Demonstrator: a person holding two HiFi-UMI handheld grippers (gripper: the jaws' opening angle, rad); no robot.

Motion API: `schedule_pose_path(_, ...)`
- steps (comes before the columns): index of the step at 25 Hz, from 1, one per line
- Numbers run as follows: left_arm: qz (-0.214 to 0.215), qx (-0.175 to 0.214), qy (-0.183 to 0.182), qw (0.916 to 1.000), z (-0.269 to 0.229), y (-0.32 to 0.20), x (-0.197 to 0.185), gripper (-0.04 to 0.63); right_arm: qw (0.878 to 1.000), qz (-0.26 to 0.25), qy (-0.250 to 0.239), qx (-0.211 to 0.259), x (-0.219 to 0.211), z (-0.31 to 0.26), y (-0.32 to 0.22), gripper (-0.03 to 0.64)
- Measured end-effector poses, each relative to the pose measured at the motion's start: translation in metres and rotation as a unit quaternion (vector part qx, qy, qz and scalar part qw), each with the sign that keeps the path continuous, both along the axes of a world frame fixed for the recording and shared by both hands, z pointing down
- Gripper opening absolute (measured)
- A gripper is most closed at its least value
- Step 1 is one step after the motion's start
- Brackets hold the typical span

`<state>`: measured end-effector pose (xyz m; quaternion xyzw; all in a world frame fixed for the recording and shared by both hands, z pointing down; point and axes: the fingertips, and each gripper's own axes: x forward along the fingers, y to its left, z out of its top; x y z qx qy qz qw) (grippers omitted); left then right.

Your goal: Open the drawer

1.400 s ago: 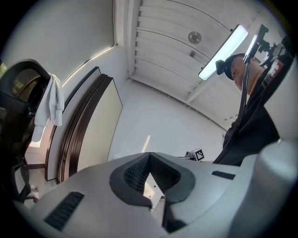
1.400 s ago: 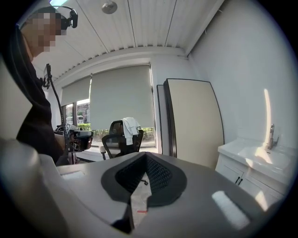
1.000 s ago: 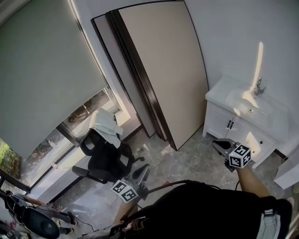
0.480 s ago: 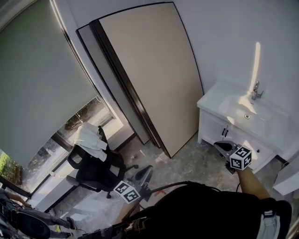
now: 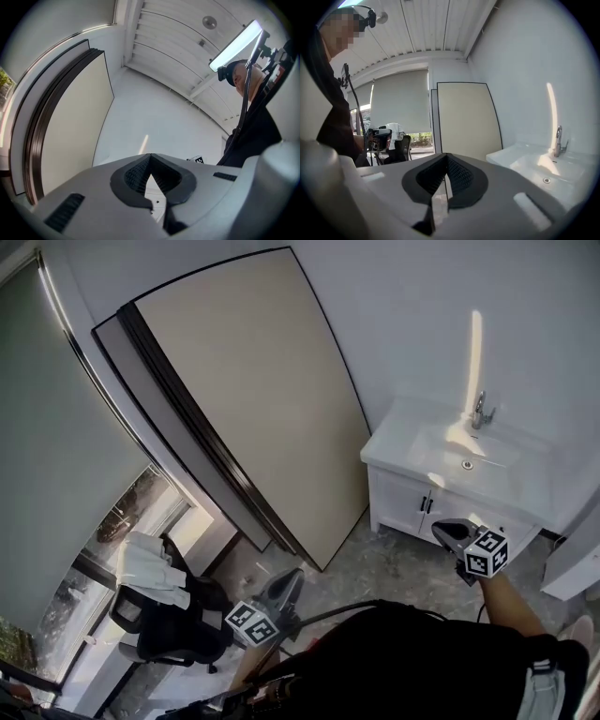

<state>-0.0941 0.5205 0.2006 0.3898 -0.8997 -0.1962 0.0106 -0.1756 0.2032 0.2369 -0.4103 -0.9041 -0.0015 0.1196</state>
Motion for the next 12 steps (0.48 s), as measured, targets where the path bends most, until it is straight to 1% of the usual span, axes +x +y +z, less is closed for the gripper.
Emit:
schedule_pose_path(4,0.042,0.001,-0.007,0.9991,-0.003,0.018,-0.053,0.000,0.999,0.045,-0.012,-0.002,-0.025,-0.015,0.007,0.002)
schedule_pose_path(7,0.066,-0.001,-0.015,0.9977,-0.017,0.034,-0.090,0.000,0.997,0.069,-0.018,0.004,-0.043,-0.025,0.020,0.002)
schedule_pose_path(9,0.081,-0.001,-0.019,0.9966,-0.023,0.046,-0.111,0.000,0.996,0.088,-0.019,-0.001,-0.056,-0.030,0.031,0.002)
schedule_pose_path(12,0.100,-0.008,-0.017,0.9948,-0.027,0.067,-0.140,0.000,0.995,0.101,-0.021,-0.002,-0.077,-0.033,0.056,0.002)
